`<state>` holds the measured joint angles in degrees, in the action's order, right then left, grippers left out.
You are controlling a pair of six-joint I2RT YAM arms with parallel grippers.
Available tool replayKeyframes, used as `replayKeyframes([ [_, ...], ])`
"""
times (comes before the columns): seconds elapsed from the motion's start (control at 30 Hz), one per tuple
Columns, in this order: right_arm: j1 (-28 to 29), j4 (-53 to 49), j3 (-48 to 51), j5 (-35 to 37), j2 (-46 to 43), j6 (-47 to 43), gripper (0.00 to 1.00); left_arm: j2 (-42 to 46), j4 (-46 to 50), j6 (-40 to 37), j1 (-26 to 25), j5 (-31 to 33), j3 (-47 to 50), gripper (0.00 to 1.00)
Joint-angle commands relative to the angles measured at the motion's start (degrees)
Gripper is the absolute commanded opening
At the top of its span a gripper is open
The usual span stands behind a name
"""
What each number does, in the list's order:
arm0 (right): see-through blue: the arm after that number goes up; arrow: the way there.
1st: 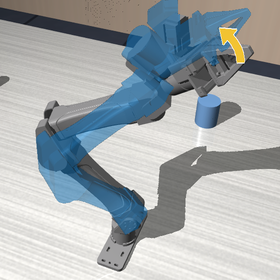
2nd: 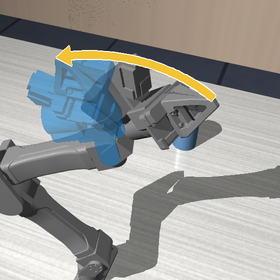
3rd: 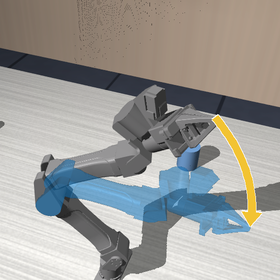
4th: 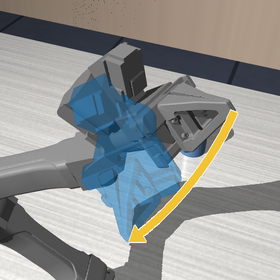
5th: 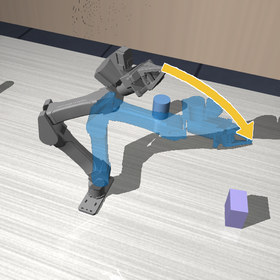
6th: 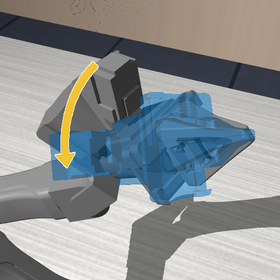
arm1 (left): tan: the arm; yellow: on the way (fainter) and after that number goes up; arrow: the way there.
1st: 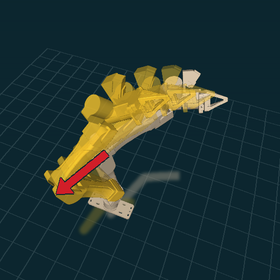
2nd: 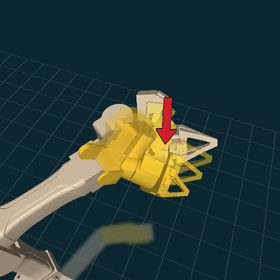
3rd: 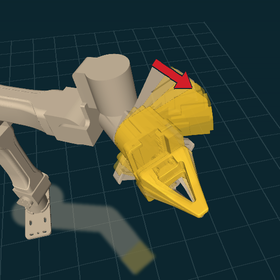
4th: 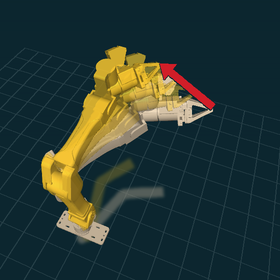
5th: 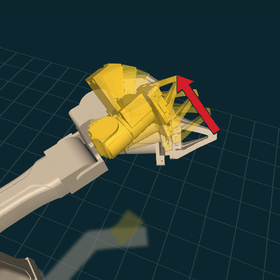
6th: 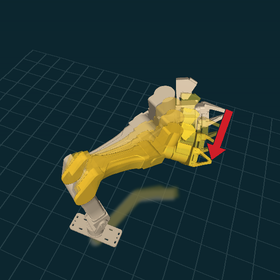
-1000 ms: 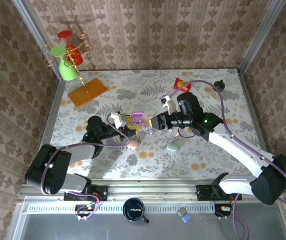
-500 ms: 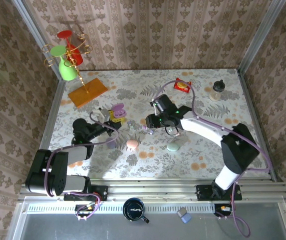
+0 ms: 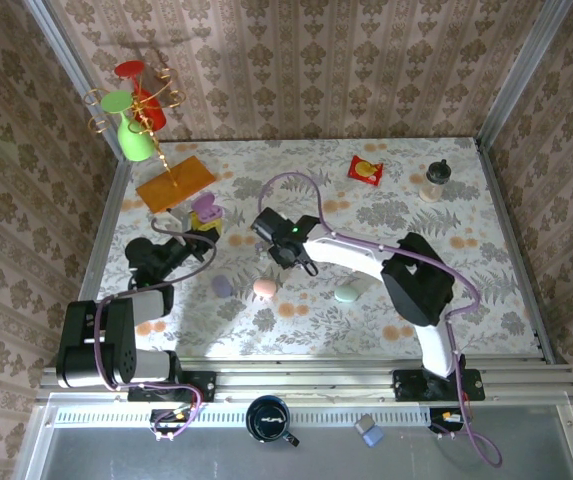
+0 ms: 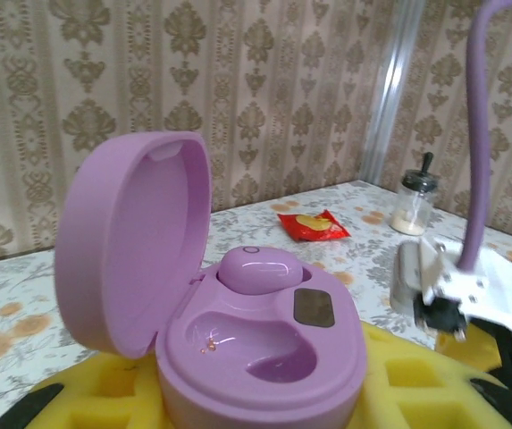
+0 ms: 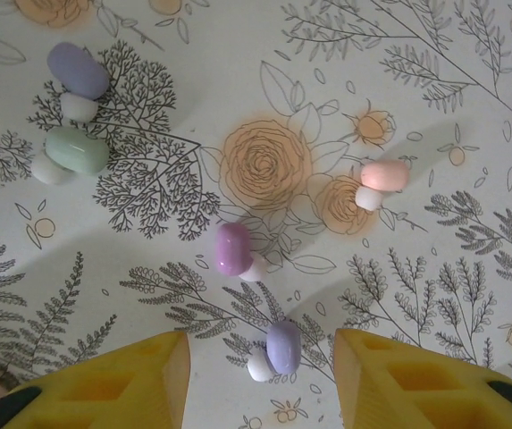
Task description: Insert the wireless bluetooth earbuds into the charging case
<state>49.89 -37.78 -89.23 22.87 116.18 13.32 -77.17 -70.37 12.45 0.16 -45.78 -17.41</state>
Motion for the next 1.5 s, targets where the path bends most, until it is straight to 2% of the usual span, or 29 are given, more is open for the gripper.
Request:
replayKeyframes([
  [0.0, 1.4, -4.9, -3.8, 7.3, 3.3, -2.8, 0.47, 1.1, -2.7, 1.6, 1.0, 1.9, 0.0, 0.15],
  [0.2, 2.5, -7.9, -8.7, 12.0, 7.7, -4.1, 0.44, 1.9, -3.0, 1.5, 1.4, 4.4, 1.0, 0.15],
  [0.57, 3.7, -12.5, -17.3, 14.0, 15.4, -5.2, 0.42, 4.8, -2.7, 0.4, 2.2, 8.4, 2.8, 0.16],
  [0.8, 3.6, -14.2, -20.7, 15.3, 19.0, -6.0, 0.39, 5.7, -2.8, -0.3, 2.2, 8.5, 3.3, 0.16],
  [0.83, 3.7, -14.5, -21.1, 15.3, 19.5, -5.8, 0.39, 5.9, -2.7, -0.5, 2.2, 10.3, 3.5, 0.15],
  [1.17, 3.6, -16.3, -22.4, 16.6, 21.7, -5.4, 0.34, 5.9, -2.6, -0.5, 2.2, 9.6, 3.4, 0.15],
  [1.47, 3.7, -17.0, -22.9, 17.4, 22.3, -4.6, 0.26, 5.8, -2.6, -0.1, 2.3, 9.3, 3.3, 0.15],
])
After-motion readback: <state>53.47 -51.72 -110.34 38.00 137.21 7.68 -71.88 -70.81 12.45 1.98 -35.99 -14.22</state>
